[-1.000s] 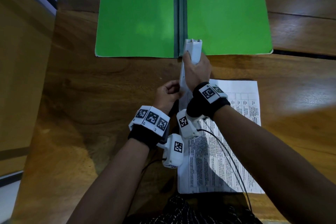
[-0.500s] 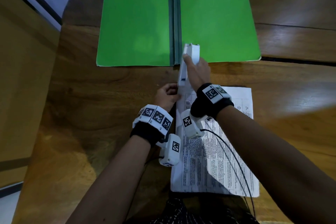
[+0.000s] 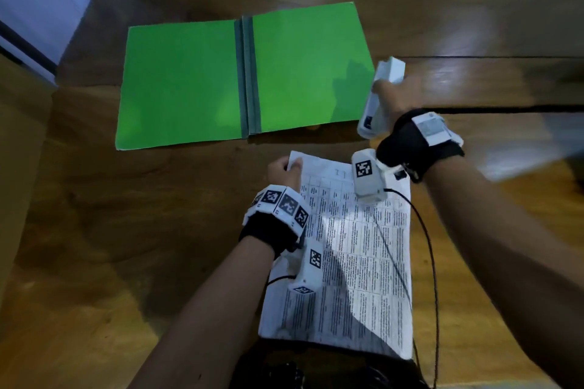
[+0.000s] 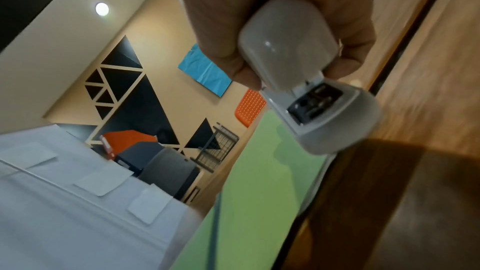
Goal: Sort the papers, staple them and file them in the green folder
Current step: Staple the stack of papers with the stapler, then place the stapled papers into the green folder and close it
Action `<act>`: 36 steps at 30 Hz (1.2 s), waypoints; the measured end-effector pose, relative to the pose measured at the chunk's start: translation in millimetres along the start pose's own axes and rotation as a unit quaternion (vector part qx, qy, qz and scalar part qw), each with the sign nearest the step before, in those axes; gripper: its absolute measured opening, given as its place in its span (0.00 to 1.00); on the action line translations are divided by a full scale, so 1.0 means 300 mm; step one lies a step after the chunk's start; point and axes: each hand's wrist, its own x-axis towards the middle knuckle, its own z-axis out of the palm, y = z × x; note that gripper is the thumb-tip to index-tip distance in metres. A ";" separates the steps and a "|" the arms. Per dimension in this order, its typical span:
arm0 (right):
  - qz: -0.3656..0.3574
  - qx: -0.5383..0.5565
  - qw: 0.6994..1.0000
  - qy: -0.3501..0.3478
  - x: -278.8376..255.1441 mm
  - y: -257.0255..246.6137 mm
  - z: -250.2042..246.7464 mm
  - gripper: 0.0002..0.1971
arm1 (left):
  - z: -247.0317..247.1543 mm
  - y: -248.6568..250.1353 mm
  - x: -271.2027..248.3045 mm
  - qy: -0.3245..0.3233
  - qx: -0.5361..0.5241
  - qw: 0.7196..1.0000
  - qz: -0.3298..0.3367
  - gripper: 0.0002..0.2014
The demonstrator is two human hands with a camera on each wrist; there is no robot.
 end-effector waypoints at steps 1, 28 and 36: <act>0.006 -0.037 0.999 0.005 0.025 0.008 -0.032 0.24 | 0.009 -0.001 0.002 0.007 0.011 1.000 -0.004 0.09; -0.075 -0.216 0.973 -0.032 0.074 0.069 0.008 0.29 | 0.013 0.051 -0.006 0.199 -0.029 0.979 -0.017 0.24; 0.041 -0.030 0.988 -0.148 0.053 -0.018 0.049 0.22 | -0.153 0.093 0.145 0.100 0.198 0.975 0.029 0.25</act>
